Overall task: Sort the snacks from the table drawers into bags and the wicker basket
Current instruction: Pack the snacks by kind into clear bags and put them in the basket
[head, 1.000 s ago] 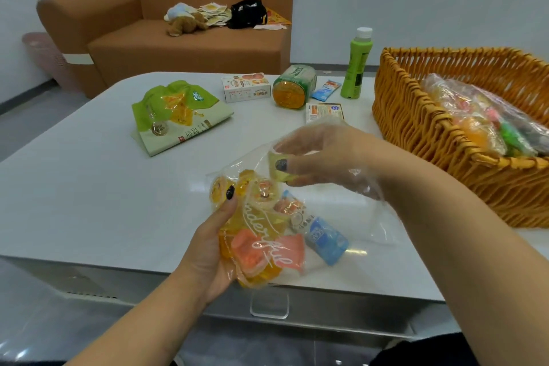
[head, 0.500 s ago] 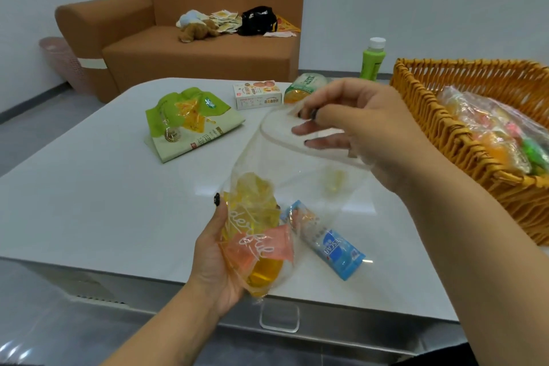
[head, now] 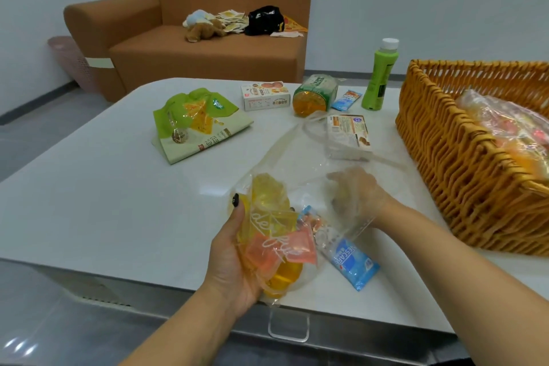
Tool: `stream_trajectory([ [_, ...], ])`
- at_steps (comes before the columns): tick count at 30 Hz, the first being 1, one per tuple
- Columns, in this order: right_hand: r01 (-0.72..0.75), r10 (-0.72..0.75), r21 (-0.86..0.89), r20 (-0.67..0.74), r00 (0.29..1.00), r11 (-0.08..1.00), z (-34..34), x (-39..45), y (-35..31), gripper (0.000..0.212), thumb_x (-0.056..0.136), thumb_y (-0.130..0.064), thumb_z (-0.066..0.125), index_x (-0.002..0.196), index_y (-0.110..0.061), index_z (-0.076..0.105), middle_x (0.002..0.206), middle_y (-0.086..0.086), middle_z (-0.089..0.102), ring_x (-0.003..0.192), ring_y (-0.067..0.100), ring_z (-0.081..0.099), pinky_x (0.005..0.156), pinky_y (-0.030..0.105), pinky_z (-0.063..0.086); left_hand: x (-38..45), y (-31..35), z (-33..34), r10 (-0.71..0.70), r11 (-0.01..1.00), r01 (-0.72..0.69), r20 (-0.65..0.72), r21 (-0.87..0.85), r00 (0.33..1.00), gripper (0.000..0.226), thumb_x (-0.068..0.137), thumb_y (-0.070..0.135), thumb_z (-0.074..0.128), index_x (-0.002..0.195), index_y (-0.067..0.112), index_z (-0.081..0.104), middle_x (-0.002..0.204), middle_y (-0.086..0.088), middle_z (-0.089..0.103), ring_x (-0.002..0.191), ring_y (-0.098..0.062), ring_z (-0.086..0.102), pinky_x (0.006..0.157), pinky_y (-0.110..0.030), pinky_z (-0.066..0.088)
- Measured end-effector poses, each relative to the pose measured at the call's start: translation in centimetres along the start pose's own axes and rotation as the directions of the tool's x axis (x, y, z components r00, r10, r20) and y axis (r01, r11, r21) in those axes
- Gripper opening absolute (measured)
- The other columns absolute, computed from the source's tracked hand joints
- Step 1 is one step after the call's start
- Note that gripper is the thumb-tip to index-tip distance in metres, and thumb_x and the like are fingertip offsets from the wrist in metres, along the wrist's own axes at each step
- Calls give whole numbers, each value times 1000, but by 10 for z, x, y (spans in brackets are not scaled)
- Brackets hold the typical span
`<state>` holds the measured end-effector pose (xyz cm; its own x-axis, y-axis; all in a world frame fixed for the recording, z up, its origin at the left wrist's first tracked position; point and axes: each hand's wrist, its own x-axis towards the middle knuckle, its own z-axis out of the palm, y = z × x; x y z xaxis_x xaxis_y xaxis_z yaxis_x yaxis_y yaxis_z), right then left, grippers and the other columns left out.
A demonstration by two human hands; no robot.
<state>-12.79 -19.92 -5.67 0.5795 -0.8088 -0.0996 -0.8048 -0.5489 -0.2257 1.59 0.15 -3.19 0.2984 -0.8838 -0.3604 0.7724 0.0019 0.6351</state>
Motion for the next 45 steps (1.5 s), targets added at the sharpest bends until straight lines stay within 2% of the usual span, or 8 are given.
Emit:
stream_trajectory([
  [4, -24, 45, 265, -72, 996, 964, -16, -4, -3, 27, 86, -4, 64, 113, -6, 64, 117, 9, 60, 109, 24, 56, 85, 17, 37, 0, 1, -6, 8, 1000, -8, -8, 15, 1000, 52, 80, 50, 57, 99, 7, 77, 102, -20, 73, 83, -34, 72, 80, -46, 51],
  [8, -73, 148, 908, 12, 989, 413, -94, -34, -32, 19, 89, -1, 59, 103, -10, 69, 108, 9, 68, 93, 21, 67, 73, 26, 58, -2, -1, -6, 19, 1000, -19, 7, 10, 1000, 53, 76, 49, 57, 104, 7, 73, 98, -19, 73, 80, -32, 73, 78, -45, 50],
  [13, 217, -153, 974, -205, 967, 60, -159, -84, -49, 18, 77, -4, 63, 93, -7, 70, 97, 9, 71, 88, 22, 70, 69, 28, 59, -4, -3, -3, 14, 999, -15, 7, 31, 1000, 51, 71, 50, 61, 94, 9, 79, 101, -20, 73, 84, -33, 73, 82, -47, 50],
  [21, 80, -409, 848, 168, 897, 524, -160, -96, -44, 29, 70, -5, 58, 95, -4, 73, 98, 12, 73, 89, 24, 71, 68, 28, 58, -6, -3, 1, 25, 998, -24, -15, 50, 1000, 54, 75, 51, 58, 109, 10, 70, 102, -19, 73, 84, -33, 73, 81, -47, 51],
  [25, 69, -446, 815, 241, 862, 575, -163, -100, -50, 27, 76, -3, 65, 101, -7, 72, 105, 9, 73, 99, 24, 69, 73, 30, 58, -6, -5, 2, -6, 996, 6, 6, 86, 1000, 52, 77, 51, 56, 106, 10, 71, 99, -17, 74, 80, -31, 74, 71, -41, 56],
  [34, 101, -256, 435, 313, 915, 895, -129, -86, -94, 35, 84, -14, 70, 116, -28, 64, 105, -9, 67, 82, 8, 70, 67, 14, 56, -7, -5, -1, -35, 995, 29, 59, 93, 998, 51, 79, 50, 55, 109, 11, 70, 103, -19, 73, 85, -33, 73, 70, -43, 59],
  [39, 135, -319, 583, 224, 921, 801, -139, -91, -93, 36, 85, -5, 67, 115, -26, 63, 107, -8, 69, 91, 8, 69, 72, 22, 59, -6, -4, -2, -19, 1000, 20, 78, -3, 997, 54, 79, 50, 55, 111, 8, 70, 101, -20, 73, 82, -33, 73, 66, -41, 59],
  [45, 348, 67, 821, -421, 905, 453, -143, -85, -85, 37, 79, 20, 49, 80, -11, 69, 77, 3, 74, 78, 15, 72, 71, 33, 61, -7, -6, 6, 2, 994, 3, 43, -108, 999, 51, 90, 52, 50, 97, 10, 78, 99, -19, 74, 80, -33, 73, 61, -40, 59],
])
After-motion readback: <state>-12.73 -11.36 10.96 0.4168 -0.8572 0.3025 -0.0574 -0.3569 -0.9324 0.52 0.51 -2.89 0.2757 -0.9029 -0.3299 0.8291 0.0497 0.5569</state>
